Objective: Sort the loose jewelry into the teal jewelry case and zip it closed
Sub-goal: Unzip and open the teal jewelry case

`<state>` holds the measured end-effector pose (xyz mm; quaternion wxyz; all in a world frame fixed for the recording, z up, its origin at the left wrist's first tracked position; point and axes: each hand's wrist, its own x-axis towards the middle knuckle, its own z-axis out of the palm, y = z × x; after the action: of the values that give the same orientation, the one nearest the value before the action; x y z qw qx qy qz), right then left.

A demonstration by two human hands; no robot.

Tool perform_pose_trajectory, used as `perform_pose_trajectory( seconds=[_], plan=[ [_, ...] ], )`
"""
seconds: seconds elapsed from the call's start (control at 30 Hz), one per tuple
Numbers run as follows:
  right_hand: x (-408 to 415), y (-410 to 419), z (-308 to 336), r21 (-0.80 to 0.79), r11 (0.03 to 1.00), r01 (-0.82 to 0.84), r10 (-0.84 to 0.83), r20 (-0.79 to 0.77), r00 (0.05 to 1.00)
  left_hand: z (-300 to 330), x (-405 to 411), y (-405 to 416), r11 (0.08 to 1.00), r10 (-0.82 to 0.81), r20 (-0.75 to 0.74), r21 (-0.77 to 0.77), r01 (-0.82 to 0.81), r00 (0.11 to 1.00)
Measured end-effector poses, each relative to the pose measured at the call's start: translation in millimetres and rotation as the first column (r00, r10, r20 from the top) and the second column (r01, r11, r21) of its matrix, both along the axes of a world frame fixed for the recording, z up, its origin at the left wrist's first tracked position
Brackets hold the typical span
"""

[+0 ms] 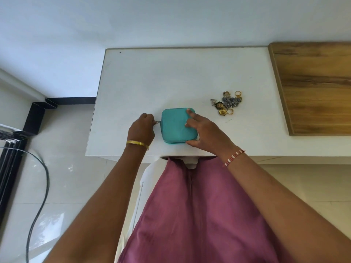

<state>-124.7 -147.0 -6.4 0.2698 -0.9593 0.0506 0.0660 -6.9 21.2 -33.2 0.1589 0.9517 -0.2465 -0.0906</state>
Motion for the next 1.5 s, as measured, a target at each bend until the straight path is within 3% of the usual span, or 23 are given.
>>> perform_pose_trajectory(
  seconds=[0.37,0.47,0.67,0.77,0.9,1.03,1.13,1.3,1.5],
  plan=[
    [1.9,-1.6,-0.5,-0.044,0.998,-0.043,0.043,-0.006,0.999,-1.5,35.3,-44.4,0.992,0.016,-0.095,-0.127,-0.028,0.995],
    [1.5,-1.9,-0.4,-0.033,0.999,-0.039,0.039,0.0,0.999,-4.1,34.4,-40.8,0.972,0.05,-0.146,-0.222,-0.082,0.988],
    [0.3,-1.5,-2.2,-0.026,0.999,-0.041,0.041,0.0,0.999,-12.6,-0.7,-30.6,0.772,0.267,-0.402,-0.454,-0.444,0.876],
    [-1.8,0.1,-3.0,-0.024,0.999,-0.028,0.028,0.01,1.0,-16.0,-24.4,-26.6,0.66,0.246,-0.54,-0.515,-0.547,0.805],
    [-8.9,3.4,-0.1,0.017,1.0,-0.008,0.008,-0.003,1.0,-11.0,-46.5,-20.9,0.581,0.174,-0.634,-0.552,-0.598,0.754],
    [-9.2,0.9,10.1,0.164,0.982,0.09,-0.088,-0.019,0.996,-8.5,-50.3,-11.8,0.575,0.13,-0.68,-0.542,-0.613,0.722],
    [1.9,-4.4,19.2,0.281,0.945,0.165,-0.177,0.016,0.984,-8.3,-55.4,-5.6,0.619,0.12,-0.645,-0.546,-0.565,0.755],
    [32.4,-19.3,30.6,0.357,0.886,0.296,-0.329,0.037,0.943,-12.7,-60.5,-6.2,0.67,0.061,-0.603,-0.566,-0.48,0.795],
    [64.7,-34.0,26.4,0.446,0.776,0.446,-0.467,-0.068,0.881,-14.8,-59.7,-5.9,0.676,0.063,-0.603,-0.561,-0.478,0.795]
  ],
)
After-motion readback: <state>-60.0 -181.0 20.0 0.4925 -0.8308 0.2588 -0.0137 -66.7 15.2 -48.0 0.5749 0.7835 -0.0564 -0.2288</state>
